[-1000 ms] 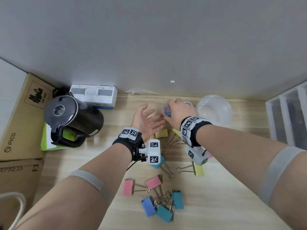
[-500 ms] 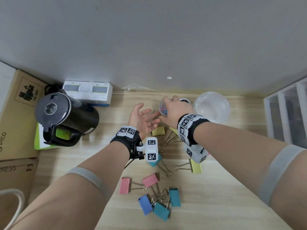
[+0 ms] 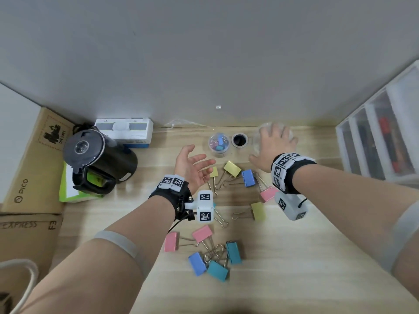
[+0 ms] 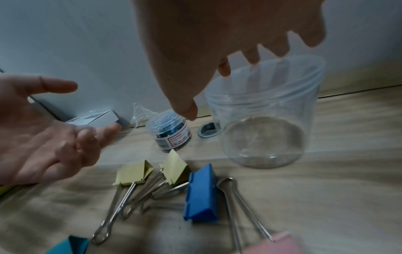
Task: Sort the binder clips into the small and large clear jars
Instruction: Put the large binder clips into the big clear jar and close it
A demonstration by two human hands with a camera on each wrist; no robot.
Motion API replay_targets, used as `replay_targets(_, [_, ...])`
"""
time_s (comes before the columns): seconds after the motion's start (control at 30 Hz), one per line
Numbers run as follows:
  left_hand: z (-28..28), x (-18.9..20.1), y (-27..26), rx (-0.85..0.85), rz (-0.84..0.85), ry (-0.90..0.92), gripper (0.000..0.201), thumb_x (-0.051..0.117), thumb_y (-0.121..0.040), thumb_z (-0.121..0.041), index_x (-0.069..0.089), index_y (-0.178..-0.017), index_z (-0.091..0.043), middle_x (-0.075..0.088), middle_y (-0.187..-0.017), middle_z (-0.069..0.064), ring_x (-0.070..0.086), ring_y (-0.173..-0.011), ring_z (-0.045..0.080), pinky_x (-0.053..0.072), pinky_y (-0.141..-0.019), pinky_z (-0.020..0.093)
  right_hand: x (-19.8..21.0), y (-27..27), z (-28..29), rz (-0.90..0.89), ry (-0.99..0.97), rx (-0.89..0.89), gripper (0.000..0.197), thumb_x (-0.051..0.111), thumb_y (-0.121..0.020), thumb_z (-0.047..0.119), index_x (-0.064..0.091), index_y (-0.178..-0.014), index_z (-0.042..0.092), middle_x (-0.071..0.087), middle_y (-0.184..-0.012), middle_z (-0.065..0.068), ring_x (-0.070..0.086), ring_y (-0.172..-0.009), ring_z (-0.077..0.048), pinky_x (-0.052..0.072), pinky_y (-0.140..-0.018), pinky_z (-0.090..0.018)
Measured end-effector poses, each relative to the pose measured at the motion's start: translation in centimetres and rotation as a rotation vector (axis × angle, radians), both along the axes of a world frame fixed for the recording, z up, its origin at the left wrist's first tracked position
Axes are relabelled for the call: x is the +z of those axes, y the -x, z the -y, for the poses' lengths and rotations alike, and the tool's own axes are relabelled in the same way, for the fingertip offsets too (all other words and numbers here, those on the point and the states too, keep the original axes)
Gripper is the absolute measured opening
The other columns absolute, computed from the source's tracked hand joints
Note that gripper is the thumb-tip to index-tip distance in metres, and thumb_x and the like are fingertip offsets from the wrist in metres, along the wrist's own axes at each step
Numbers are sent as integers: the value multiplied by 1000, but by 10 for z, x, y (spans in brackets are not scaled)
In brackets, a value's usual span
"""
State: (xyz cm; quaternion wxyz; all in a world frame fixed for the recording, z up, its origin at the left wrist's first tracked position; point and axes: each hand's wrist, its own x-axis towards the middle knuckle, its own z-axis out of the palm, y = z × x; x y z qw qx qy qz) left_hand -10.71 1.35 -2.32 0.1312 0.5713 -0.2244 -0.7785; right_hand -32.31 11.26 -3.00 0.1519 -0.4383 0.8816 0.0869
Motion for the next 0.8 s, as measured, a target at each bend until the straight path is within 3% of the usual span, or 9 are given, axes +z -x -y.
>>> replay_targets(0.1, [-14, 5, -6, -12, 2, 9, 62, 54, -89, -51, 55, -129, -4, 73, -104, 18, 61, -68, 26, 46, -61, 32, 5, 3, -20, -5, -21, -33, 76, 63, -71, 62, 33, -132, 29, 28, -146, -11, 18, -137, -47, 30, -103, -64])
replay_targets(0.17, [-25, 8, -8, -35, 4, 14, 61, 53, -89, -51, 55, -128, -4, 73, -101, 17, 61, -68, 26, 46, -62, 32, 6, 3, -33, -19, -47, -76, 72, 65, -66, 64, 36, -123, 32, 29, -141, -11, 10, -140, -48, 23, -105, -67])
replay_targets(0.23, [-35, 9, -9, -51, -1, 15, 59, 53, -90, -50, 56, -126, -4, 74, -98, 16, 61, -69, 26, 45, -63, 33, 4, 3, -46, 26, -26, -116, 67, 67, -63, 61, 39, -116, 32, 27, -136, -11, 11, -139, -47, 26, -104, -67])
replay_targets(0.33, [-53, 11, -10, -70, -5, 19, 56, 53, -90, -50, 56, -120, -4, 73, -97, 16, 60, -68, 25, 44, -63, 33, 4, 2, -68, 112, 26, -137, 67, 63, -60, 61, 41, -114, 27, 28, -123, -9, 32, -115, -39, 44, -87, -49])
replay_targets(0.43, [-70, 10, -12, -102, 19, 15, 52, 53, -89, -50, 56, -116, -6, 72, -99, 16, 60, -67, 24, 45, -63, 32, 16, -1, -86, 39, 56, -113, 71, 63, -62, 64, 41, -117, 23, 33, -121, -10, 40, -104, -34, 35, -74, -39])
replay_targets(0.53, [-83, 10, -17, -150, 51, -1, 51, 57, -88, -51, 57, -116, -8, 70, -105, 15, 62, -73, 25, 48, -65, 32, 31, -9, -91, 54, 143, -106, 80, 66, -59, 70, 41, -117, 21, 36, -125, -10, 42, -108, -34, 34, -77, -40])
replay_targets(0.6, [-89, 12, -18, -174, 65, -26, 58, 59, -86, -54, 57, -119, -7, 67, -113, 16, 65, -86, 31, 54, -70, 36, 40, -19, -90, 231, 245, -154, 84, 65, -57, 73, 41, -117, 21, 36, -124, -9, 45, -108, -34, 42, -85, -40])
replay_targets(0.7, [-97, 20, -20, -188, -14, -127, 74, 58, -84, -67, 57, -123, -4, 61, -122, 25, 62, -109, 45, 53, -92, 59, 50, -42, -87, 642, 262, -252, 96, 66, -55, 81, 35, -127, 26, 44, -130, -5, 52, -110, -28, 45, -97, -45])
replay_targets(0.8, [-104, 28, -27, -210, -149, -187, 75, 50, -85, -74, 74, -109, -7, 71, -110, 22, 64, -105, 41, 41, -107, 61, 52, -67, -86, 882, 196, -258, 103, 64, -56, 84, 24, -139, 37, 47, -142, -9, 53, -120, -29, 43, -102, -43])
